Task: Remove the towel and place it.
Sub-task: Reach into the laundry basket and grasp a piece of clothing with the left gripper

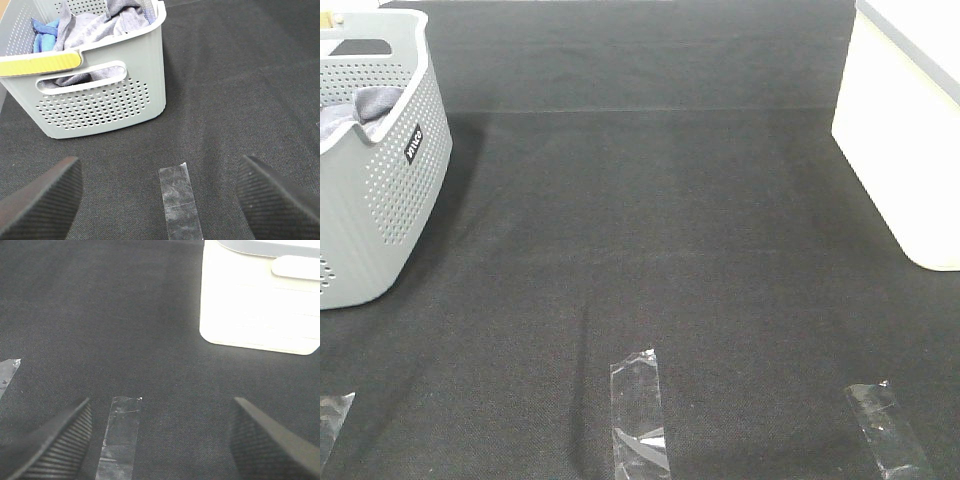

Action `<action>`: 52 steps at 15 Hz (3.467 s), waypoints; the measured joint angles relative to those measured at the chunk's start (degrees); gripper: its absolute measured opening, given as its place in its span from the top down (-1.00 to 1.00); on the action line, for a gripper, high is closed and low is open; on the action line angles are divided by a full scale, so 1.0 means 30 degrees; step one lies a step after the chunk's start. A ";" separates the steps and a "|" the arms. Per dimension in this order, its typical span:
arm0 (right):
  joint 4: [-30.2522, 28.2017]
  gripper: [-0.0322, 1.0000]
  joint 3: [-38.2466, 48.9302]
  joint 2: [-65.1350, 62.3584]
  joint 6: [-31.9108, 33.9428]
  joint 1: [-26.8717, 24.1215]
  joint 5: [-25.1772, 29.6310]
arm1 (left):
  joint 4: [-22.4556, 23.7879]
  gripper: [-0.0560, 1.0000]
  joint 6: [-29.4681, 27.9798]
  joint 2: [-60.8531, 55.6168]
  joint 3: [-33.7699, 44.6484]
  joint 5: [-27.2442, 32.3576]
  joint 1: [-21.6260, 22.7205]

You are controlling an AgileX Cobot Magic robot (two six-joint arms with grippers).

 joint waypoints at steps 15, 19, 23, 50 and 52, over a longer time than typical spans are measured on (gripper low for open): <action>0.0000 -0.44 0.0000 0.0000 0.0000 0.0000 0.0000 | 0.0000 -0.62 0.0000 0.0000 0.0000 0.0000 0.0000; 0.0000 -0.44 0.0000 0.0000 0.0000 0.0000 0.0000 | 0.0000 -0.62 0.0000 0.0000 0.0000 0.0000 0.0000; 0.0000 -0.44 0.0000 0.0000 0.0000 0.0000 0.0000 | -0.0019 -0.62 0.0000 0.0000 0.0000 0.0000 0.0000; 0.0000 -0.44 0.0000 0.0000 0.0000 0.0000 0.0000 | 0.5348 -0.24 -0.3400 3.1646 -1.8277 -0.8346 0.0000; 0.0000 -0.44 0.0000 0.0000 0.0000 0.0000 0.0000 | 0.6551 -0.20 -0.4832 3.4511 -2.1219 -0.7028 0.0000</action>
